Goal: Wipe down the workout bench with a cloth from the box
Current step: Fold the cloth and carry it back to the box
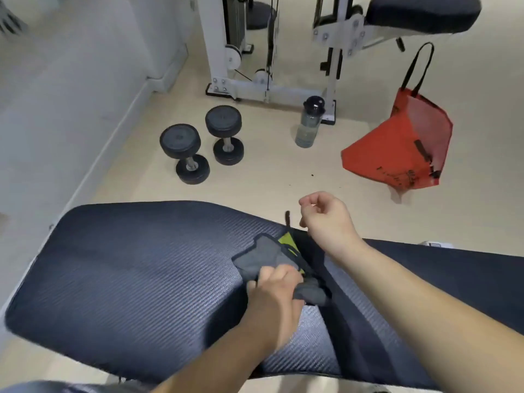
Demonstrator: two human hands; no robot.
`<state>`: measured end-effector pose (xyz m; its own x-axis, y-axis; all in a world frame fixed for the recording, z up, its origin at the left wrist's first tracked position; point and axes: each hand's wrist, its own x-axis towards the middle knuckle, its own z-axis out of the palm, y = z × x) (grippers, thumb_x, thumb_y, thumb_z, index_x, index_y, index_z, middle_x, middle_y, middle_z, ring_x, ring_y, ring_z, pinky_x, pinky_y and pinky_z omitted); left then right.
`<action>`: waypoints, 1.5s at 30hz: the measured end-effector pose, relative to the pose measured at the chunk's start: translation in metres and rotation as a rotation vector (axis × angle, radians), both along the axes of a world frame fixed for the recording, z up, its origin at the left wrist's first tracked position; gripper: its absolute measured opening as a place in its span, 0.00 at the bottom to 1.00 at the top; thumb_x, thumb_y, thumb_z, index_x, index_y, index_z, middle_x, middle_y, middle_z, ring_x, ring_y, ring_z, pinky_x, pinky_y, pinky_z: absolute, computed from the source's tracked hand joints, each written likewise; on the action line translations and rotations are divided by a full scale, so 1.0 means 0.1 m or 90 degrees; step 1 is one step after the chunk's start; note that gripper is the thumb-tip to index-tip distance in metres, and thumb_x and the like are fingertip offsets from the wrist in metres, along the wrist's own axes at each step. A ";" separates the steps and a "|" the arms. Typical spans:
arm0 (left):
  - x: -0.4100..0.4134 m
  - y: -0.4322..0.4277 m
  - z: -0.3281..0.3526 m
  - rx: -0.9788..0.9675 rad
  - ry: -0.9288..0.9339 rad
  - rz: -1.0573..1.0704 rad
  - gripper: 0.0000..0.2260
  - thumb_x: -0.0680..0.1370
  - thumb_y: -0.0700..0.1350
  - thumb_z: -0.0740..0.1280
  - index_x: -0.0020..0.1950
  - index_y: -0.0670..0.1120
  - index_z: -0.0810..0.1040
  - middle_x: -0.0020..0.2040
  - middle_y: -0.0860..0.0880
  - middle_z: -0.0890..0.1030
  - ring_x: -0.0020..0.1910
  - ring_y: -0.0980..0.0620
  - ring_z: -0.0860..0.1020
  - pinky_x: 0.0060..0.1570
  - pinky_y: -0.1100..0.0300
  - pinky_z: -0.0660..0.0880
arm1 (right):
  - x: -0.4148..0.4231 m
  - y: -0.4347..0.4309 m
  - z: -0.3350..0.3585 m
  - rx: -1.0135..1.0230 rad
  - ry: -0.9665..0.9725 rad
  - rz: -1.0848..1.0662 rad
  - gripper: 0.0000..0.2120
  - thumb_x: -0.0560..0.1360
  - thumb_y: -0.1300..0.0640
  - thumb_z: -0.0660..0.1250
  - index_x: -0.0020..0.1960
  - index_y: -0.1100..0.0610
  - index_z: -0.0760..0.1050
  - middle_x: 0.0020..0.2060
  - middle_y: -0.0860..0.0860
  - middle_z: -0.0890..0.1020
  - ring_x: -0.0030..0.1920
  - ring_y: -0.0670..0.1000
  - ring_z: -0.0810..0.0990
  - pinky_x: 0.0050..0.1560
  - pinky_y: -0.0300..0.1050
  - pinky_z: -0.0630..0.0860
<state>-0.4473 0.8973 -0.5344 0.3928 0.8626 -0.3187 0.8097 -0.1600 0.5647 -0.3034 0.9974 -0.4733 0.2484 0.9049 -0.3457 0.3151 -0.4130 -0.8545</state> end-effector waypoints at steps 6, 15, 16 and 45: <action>0.18 -0.11 1.43 -0.278 -0.272 0.152 0.07 0.82 0.53 0.62 0.47 0.51 0.72 0.39 0.54 0.75 0.39 0.55 0.75 0.44 0.56 0.72 | 0.53 -0.42 1.40 -0.112 0.093 -0.015 0.07 0.80 0.59 0.66 0.52 0.62 0.80 0.39 0.52 0.80 0.39 0.50 0.76 0.36 0.39 0.73; 1.11 -0.08 4.50 -0.541 -0.607 0.308 0.17 0.80 0.50 0.66 0.67 0.45 0.77 0.65 0.41 0.82 0.67 0.41 0.78 0.72 0.37 0.68 | 1.68 -1.45 3.70 -0.214 0.287 -0.092 0.37 0.67 0.33 0.77 0.70 0.50 0.75 0.63 0.46 0.83 0.62 0.43 0.81 0.69 0.43 0.72; 1.20 -0.10 4.71 -0.560 -0.611 0.292 0.19 0.80 0.51 0.66 0.68 0.45 0.77 0.66 0.41 0.81 0.68 0.41 0.78 0.73 0.36 0.66 | 1.78 -1.56 3.87 -0.214 0.323 -0.108 0.38 0.68 0.33 0.77 0.70 0.51 0.75 0.63 0.46 0.84 0.63 0.44 0.81 0.71 0.44 0.71; 5.85 -3.98 5.62 -0.668 -0.081 -0.526 0.12 0.74 0.43 0.73 0.57 0.51 0.83 0.53 0.45 0.87 0.55 0.41 0.85 0.61 0.39 0.78 | 4.08 -7.00 4.89 0.115 0.346 -0.990 0.14 0.81 0.43 0.67 0.63 0.47 0.80 0.58 0.44 0.86 0.61 0.47 0.84 0.63 0.51 0.79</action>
<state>0.1376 0.4995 0.0271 0.7526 -0.2675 -0.6017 0.6197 -0.0214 0.7846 0.1050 0.2974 0.0156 0.7885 -0.0419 -0.6135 -0.6091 0.0841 -0.7886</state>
